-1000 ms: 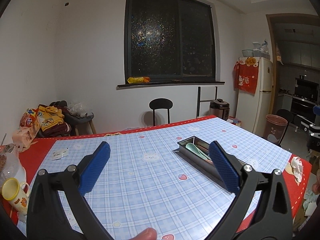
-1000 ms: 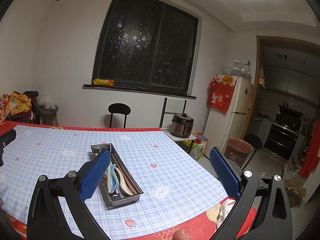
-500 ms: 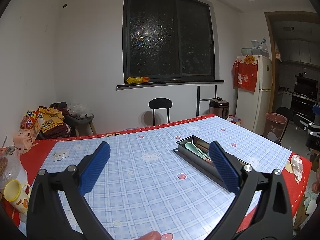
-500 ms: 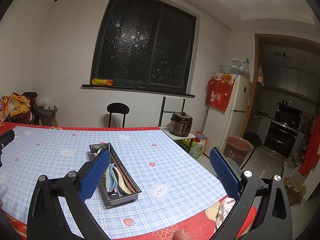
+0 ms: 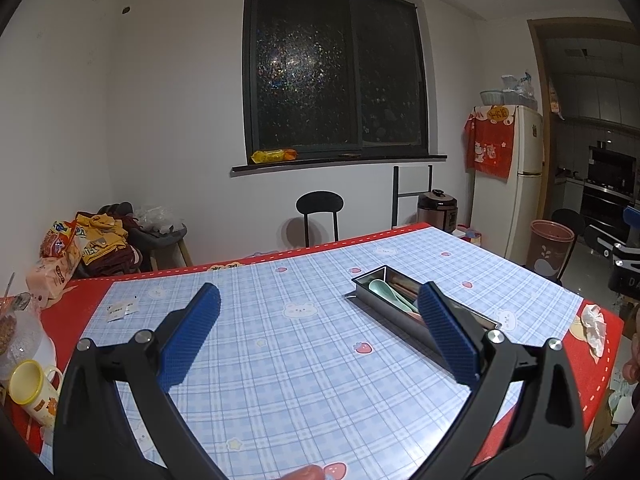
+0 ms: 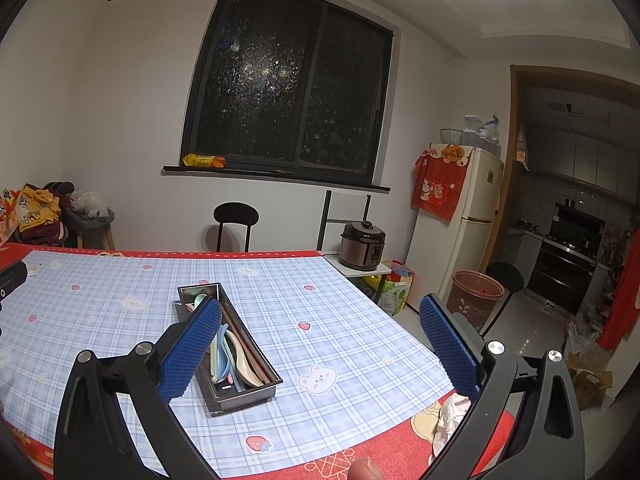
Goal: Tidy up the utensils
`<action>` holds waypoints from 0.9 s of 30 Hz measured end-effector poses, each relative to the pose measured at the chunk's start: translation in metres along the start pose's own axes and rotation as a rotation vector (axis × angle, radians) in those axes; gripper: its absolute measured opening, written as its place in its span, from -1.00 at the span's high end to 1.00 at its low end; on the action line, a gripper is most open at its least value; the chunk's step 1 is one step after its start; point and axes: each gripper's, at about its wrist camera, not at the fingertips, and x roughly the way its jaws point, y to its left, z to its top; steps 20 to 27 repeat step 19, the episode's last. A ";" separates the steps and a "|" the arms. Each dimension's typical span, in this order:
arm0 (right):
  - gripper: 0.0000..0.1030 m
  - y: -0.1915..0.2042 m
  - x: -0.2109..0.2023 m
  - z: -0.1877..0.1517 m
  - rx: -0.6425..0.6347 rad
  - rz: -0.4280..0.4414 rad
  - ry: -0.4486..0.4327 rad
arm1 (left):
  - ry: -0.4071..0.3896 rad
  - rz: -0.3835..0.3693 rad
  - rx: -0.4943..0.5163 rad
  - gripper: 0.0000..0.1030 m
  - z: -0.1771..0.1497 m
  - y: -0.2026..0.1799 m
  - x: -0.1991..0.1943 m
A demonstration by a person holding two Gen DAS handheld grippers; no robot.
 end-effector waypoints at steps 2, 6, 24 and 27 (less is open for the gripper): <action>-0.89 0.000 0.000 0.000 -0.001 0.001 0.001 | 0.002 0.002 0.002 -0.89 0.000 0.000 0.000; -0.89 0.000 0.002 -0.001 -0.002 0.003 0.003 | 0.003 0.005 0.003 -0.89 0.000 -0.001 0.000; -0.89 -0.001 0.001 -0.002 -0.002 0.008 0.006 | 0.008 0.019 -0.002 -0.89 -0.001 -0.001 0.002; -0.89 -0.001 0.001 -0.002 -0.002 0.008 0.006 | 0.008 0.019 -0.002 -0.89 -0.001 -0.001 0.002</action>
